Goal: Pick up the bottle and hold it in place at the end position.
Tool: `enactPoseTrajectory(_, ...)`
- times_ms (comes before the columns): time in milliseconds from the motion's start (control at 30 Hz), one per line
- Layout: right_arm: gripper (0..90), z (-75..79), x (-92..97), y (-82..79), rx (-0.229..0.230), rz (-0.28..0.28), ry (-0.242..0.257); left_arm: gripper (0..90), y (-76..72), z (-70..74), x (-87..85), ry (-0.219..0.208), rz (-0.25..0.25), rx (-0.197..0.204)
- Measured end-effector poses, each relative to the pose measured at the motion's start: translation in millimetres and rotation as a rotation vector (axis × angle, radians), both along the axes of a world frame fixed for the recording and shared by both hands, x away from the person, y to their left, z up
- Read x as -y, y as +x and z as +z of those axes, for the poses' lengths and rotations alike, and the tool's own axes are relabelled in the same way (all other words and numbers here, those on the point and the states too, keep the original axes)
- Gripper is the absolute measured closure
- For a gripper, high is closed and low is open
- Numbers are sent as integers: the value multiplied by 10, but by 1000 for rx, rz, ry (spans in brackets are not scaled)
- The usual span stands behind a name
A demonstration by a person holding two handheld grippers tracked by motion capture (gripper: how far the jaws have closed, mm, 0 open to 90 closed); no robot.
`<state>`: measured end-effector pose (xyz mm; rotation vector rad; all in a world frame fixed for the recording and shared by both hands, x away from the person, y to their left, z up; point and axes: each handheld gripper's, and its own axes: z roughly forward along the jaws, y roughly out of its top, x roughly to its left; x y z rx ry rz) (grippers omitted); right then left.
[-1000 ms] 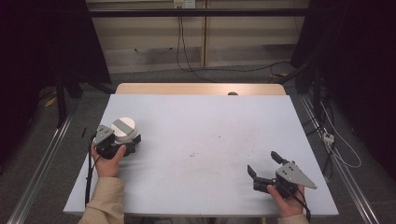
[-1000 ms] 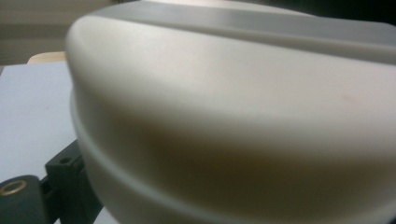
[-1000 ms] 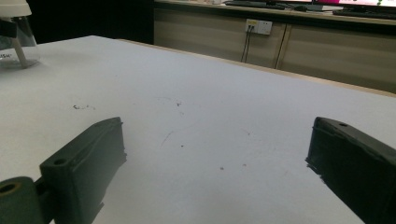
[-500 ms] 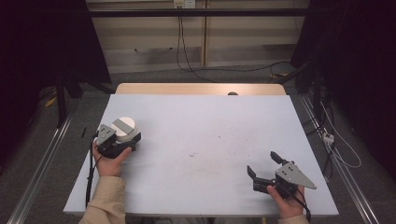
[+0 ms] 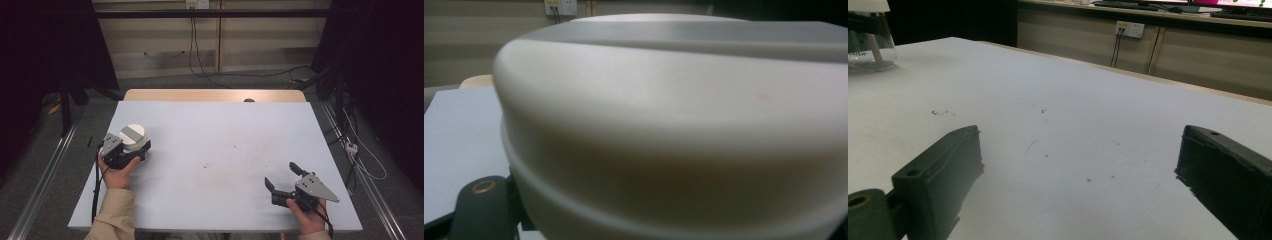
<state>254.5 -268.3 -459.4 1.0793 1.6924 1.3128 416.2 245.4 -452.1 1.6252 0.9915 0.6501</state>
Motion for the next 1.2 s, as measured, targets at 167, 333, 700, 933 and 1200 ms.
enactPoseTrajectory(167, 38, 0, 0, 18, 1, -2, 5, 184, -9, 32, 28, -13, -1, 3)
enactPoseTrajectory(333, 39, 1, 2, 35, -1, -4, 7, 184, 1, 69, 129, -14, -30, 8)
enactPoseTrajectory(700, 40, -1, -44, 71, -8, 19, 18, 184, 53, 108, 404, 37, -111, 6)
enactPoseTrajectory(933, 39, 4, -58, 71, -7, 25, 32, 184, 68, 140, 515, 52, -135, 11)
enactPoseTrajectory(1200, 40, 20, -77, 75, 0, 27, 33, 184, 82, 164, 613, 61, -157, 16)
